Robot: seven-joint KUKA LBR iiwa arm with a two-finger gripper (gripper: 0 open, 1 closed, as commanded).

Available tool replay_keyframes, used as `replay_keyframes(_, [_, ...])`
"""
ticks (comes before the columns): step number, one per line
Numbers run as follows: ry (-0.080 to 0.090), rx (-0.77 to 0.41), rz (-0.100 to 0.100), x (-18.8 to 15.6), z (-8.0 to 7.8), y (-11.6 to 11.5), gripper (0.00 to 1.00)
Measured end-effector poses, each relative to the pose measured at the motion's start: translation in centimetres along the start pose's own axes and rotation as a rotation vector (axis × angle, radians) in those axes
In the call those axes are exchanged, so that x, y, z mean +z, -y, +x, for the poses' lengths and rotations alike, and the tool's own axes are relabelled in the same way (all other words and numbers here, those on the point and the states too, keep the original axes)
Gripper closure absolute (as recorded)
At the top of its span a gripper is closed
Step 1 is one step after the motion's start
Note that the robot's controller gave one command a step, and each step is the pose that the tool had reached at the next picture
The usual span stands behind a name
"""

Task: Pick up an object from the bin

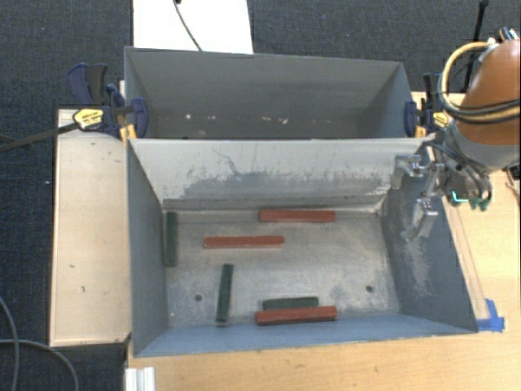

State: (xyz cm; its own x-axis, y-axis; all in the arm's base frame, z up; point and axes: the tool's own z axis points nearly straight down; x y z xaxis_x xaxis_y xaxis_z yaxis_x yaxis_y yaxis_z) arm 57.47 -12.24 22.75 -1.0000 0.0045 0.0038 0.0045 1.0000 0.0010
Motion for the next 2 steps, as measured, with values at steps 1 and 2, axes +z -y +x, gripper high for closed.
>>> replay_keyframes(1, [-0.001, 0.013, -0.003, 7.3, 0.4, -4.8, 0.0])
replay_keyframes(2, [0.002, -0.114, -0.002, 12.6, -1.3, -10.9, 0.0])
